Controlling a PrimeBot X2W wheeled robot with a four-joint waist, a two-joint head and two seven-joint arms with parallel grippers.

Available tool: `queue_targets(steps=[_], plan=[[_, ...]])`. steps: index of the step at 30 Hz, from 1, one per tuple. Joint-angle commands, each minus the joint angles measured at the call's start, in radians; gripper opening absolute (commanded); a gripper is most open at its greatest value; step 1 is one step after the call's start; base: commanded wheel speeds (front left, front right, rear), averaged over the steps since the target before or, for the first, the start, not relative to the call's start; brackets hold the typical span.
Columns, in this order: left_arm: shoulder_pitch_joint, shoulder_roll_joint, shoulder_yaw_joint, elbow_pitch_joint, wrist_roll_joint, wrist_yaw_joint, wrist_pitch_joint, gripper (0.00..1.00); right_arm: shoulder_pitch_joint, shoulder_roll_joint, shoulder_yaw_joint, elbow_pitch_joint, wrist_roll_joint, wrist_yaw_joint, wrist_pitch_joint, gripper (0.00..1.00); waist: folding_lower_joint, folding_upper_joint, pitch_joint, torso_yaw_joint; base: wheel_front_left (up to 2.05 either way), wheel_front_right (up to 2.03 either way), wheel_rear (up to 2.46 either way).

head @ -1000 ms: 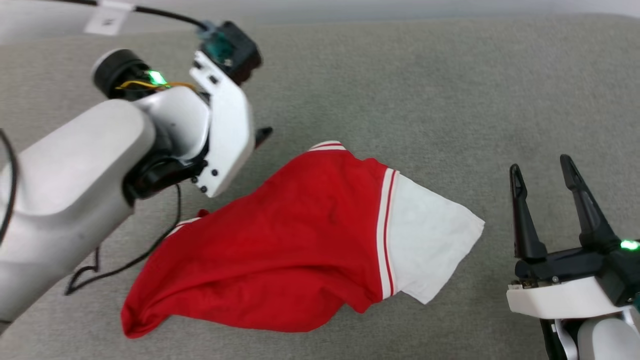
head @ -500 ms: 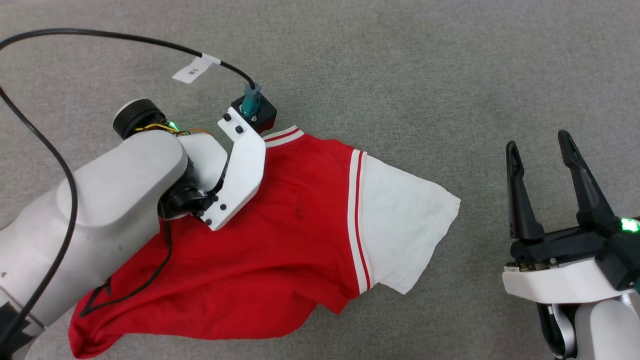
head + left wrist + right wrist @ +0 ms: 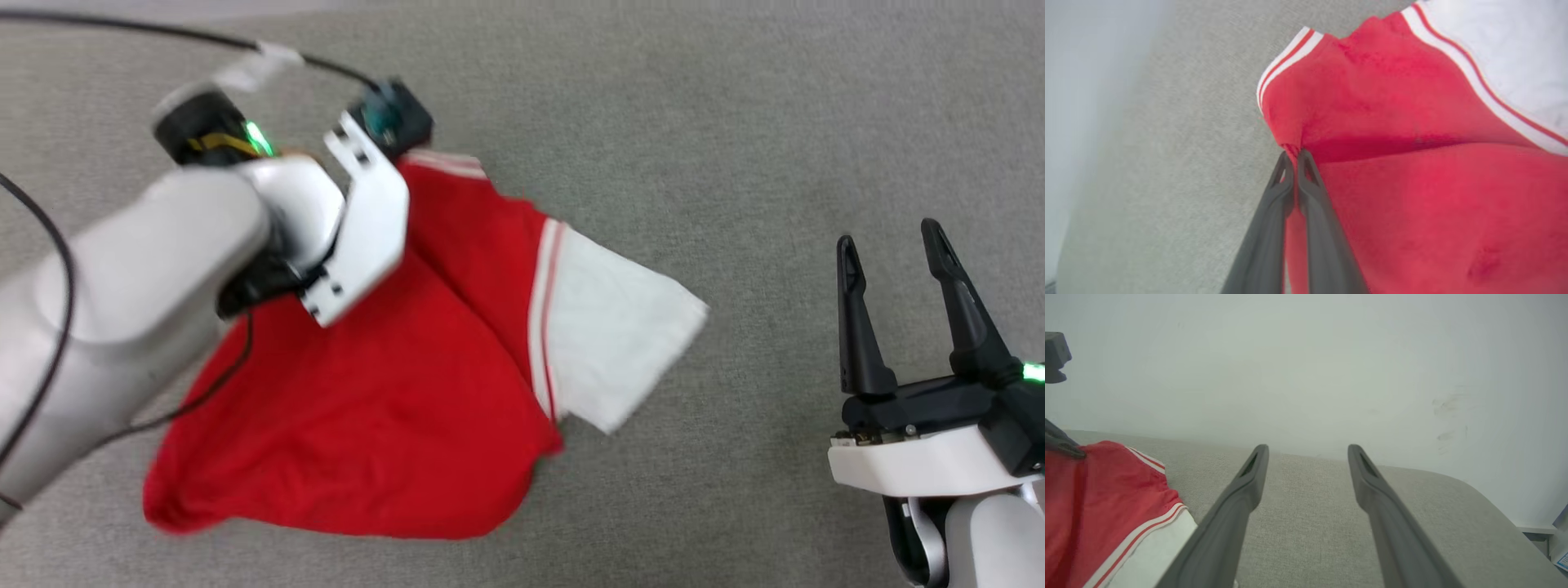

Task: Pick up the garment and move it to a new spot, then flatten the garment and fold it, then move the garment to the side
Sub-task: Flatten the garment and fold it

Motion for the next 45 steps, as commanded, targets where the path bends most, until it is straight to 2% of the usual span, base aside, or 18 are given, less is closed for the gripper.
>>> queue_targets(steps=[1, 5, 10, 17, 20, 25, 26, 27, 29, 30, 36, 41, 45], plan=[[-0.032, 0.011, 0.012, 0.007, 0.013, 0.002, -0.028, 0.00, 0.016, 0.003, -0.001, 0.002, 0.001, -0.001, -0.002, 1.00, -0.0001, 0.0000, -0.024, 0.020, 0.00, 0.00, 0.00], [-0.111, 0.036, 0.037, 0.023, 0.054, 0.002, -0.080, 0.00, 0.019, 0.003, 0.002, -0.001, 0.004, -0.001, -0.002, 1.00, -0.0001, 0.0000, -0.032, 0.025, 0.00, 0.00, 0.00], [-0.132, 0.025, 0.041, 0.054, 0.099, 0.010, -0.134, 0.00, 0.012, 0.003, 0.004, -0.006, 0.011, -0.001, -0.002, 1.00, -0.0001, 0.0000, -0.008, 0.013, 0.00, 0.00, 0.00], [0.006, -0.071, 0.024, 0.137, 0.056, 0.010, -0.213, 0.00, -0.002, 0.003, 0.007, -0.001, 0.027, -0.001, -0.002, 1.00, -0.0001, 0.0000, 0.035, -0.014, 0.00, 0.00, 0.00], [0.075, -0.120, 0.008, 0.171, 0.037, 0.003, -0.209, 0.00, -0.011, 0.003, 0.005, 0.004, 0.027, -0.001, -0.002, 1.00, -0.0001, 0.0000, 0.043, -0.022, 0.00, 0.00, 0.00], [0.146, -0.161, -0.014, 0.204, 0.034, -0.001, -0.188, 0.00, -0.013, 0.003, -0.004, 0.008, 0.020, -0.001, -0.002, 1.00, -0.0001, 0.0000, 0.039, -0.024, 0.00, 0.00, 0.00], [0.143, -0.161, -0.014, 0.207, 0.037, -0.002, -0.199, 0.18, -0.012, 0.003, -0.005, 0.008, 0.019, -0.001, -0.002, 1.00, -0.0001, 0.0000, 0.035, -0.021, 0.00, 0.00, 0.00], [0.133, -0.160, -0.014, 0.208, 0.043, -0.002, -0.220, 1.00, -0.011, 0.003, -0.007, 0.009, 0.016, -0.001, -0.002, 1.00, -0.0001, 0.0000, 0.030, -0.018, 0.00, 0.00, 0.00], [0.119, -0.159, -0.009, 0.210, 0.046, 0.000, -0.249, 1.00, -0.008, 0.003, -0.010, 0.010, 0.013, -0.001, -0.002, 1.00, -0.0001, 0.0000, 0.022, -0.014, 0.00, 0.00, 0.00], [0.094, -0.154, 0.012, 0.211, 0.046, 0.002, -0.313, 1.00, 0.000, 0.003, -0.013, 0.012, 0.009, -0.001, -0.002, 1.00, -0.0001, 0.0000, 0.005, -0.004, 0.00, 0.00, 0.00], [0.070, -0.135, 0.066, 0.197, 0.021, 0.003, -0.420, 1.00, 0.024, 0.003, -0.023, 0.017, 0.010, -0.001, -0.002, 1.00, -0.0001, 0.0000, -0.045, 0.025, 0.00, 0.00, 0.00], [0.027, -0.087, 0.121, 0.174, -0.012, 0.008, -0.443, 1.00, 0.047, 0.003, -0.019, 0.018, 0.011, -0.001, -0.002, 1.00, -0.0001, 0.0000, -0.079, 0.045, 0.00, 0.00, 0.00], [-0.006, -0.031, 0.144, 0.176, -0.033, 0.015, -0.399, 1.00, 0.053, 0.003, -0.017, 0.015, 0.007, -0.001, -0.002, 1.00, -0.0001, 0.0000, -0.088, 0.049, 0.00, 0.00, 0.00]])
